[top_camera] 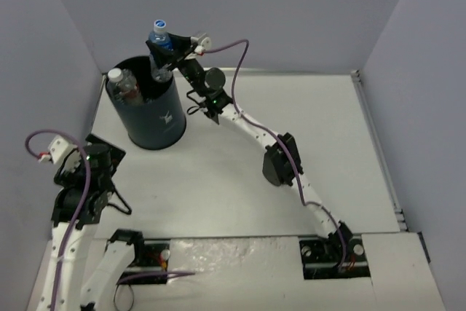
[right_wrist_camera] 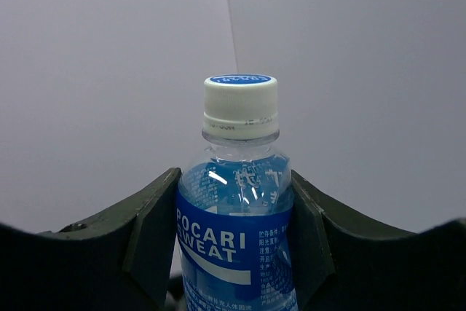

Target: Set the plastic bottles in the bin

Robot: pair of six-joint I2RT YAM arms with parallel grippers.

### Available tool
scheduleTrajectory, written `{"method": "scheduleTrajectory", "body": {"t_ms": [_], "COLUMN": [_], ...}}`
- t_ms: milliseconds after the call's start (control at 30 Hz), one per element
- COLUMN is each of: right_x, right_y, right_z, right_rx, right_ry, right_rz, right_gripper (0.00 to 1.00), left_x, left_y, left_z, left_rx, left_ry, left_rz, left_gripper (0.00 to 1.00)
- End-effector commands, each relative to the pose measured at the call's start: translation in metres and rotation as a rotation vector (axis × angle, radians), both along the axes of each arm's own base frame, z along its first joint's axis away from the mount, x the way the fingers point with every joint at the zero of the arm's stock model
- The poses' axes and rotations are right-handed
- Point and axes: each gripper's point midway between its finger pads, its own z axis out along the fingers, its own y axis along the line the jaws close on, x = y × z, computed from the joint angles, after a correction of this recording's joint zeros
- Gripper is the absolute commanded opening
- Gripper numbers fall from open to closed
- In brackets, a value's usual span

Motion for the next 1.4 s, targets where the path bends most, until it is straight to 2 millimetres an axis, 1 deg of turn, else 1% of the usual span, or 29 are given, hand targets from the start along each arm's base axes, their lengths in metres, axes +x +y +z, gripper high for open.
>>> {"method": "scheduleTrajectory", "body": {"t_ms": [0,100,133,167,200,267,333,400,533,600,667,733,800,867,967,1033,1067,1133,1167,1200,1233,1267,1300,1333,1367], "right_x": [-0.045,-0.04,-0.039,-0.039,-0.038,-0.036,-0.037,-0.039,-0.046,-0.05,-0.047,-0.054,-0.056,-0.064,-0.08,-0.083,-0.083,-0.079,-0.069,-0.064,-0.065,-0.066,-0.065,-0.068,-0.074], "right_y": [-0.027,-0.019,-0.014,-0.01,-0.006,-0.001,0.003,0.007,0.01,0.008,0.003,-0.011,-0.024,-0.041,-0.055,-0.067,-0.076,-0.103,-0.116,-0.127,-0.149,-0.178,-0.194,-0.215,-0.245], "right_z": [0.067,0.047,0.041,0.034,0.028,0.016,0.01,0.008,0.019,0.034,0.055,0.086,0.099,0.11,0.111,0.11,0.107,0.109,0.085,0.057,0.055,0.055,0.021,-0.027,-0.052], "right_rx": [0.162,0.117,0.096,0.072,0.055,0.018,-0.015,-0.045,-0.088,-0.11,-0.166,-0.176,-0.196,-0.209,-0.25,-0.266,-0.284,-0.271,-0.301,-0.344,-0.323,-0.278,-0.299,-0.33,-0.3], "right_ry": [-0.255,-0.236,-0.231,-0.223,-0.21,-0.185,-0.184,-0.18,-0.2,-0.198,-0.205,-0.186,-0.151,-0.125,-0.098,-0.033,0.028,0.143,0.237,0.313,0.355,0.399,0.464,0.554,0.628], "right_rz": [0.018,0.025,0.037,0.046,0.047,0.051,0.06,0.067,0.049,0.029,-0.065,-0.092,-0.103,-0.094,-0.068,-0.07,-0.076,-0.132,-0.185,-0.22,-0.272,-0.349,-0.396,-0.451,-0.518], "right_gripper": [0.42,0.43,0.48,0.59,0.73,0.94,1.0,1.0,1.0,1.0,1.0,1.0,1.0,1.0,1.0,1.0,1.0,1.0,1.0,1.0,1.0,1.0,1.0,1.0,1.0], "left_x": [0.008,0.009,0.01,0.01,0.01,0.009,0.008,0.008,0.007,0.006,0.007,0.008,0.01,0.014,0.018,0.018,0.019,0.02,0.021,0.021,0.022,0.023,0.024,0.026,0.027], "left_y": [0.006,0.004,0.004,0.004,0.004,0.004,0.004,0.005,0.005,0.004,0.002,0.0,-0.003,-0.007,-0.011,-0.013,-0.014,-0.017,-0.018,-0.019,-0.02,-0.021,-0.022,-0.023,-0.023], "left_z": [0.009,0.005,0.004,0.004,0.003,0.006,0.007,0.007,0.012,0.016,0.018,0.019,0.018,0.018,0.018,0.016,0.016,0.016,0.016,0.017,0.016,0.015,0.015,0.014,0.013], "left_rx": [0.012,0.007,0.006,0.006,0.006,0.007,0.011,0.012,0.014,0.013,0.011,0.007,0.003,0.001,-0.001,-0.006,-0.009,-0.013,-0.013,-0.011,-0.009,-0.008,-0.008,-0.007,-0.005], "left_ry": [-0.041,-0.036,-0.035,-0.033,-0.03,-0.032,-0.03,-0.03,-0.035,-0.039,-0.037,-0.041,-0.038,-0.037,-0.031,-0.017,-0.015,-0.006,-0.001,0.003,0.011,0.022,0.027,0.034,0.044], "left_rz": [0.041,0.034,0.032,0.032,0.032,0.035,0.032,0.033,0.033,0.027,0.012,-0.002,-0.023,-0.053,-0.083,-0.09,-0.096,-0.114,-0.127,-0.135,-0.142,-0.151,-0.159,-0.166,-0.169], "left_gripper": [0.97,0.97,0.97,0.97,0.97,0.97,0.97,0.97,0.97,0.97,0.97,0.97,0.97,0.97,0.97,0.97,0.97,0.97,0.97,0.97,0.97,0.97,0.97,0.97,0.97]}}
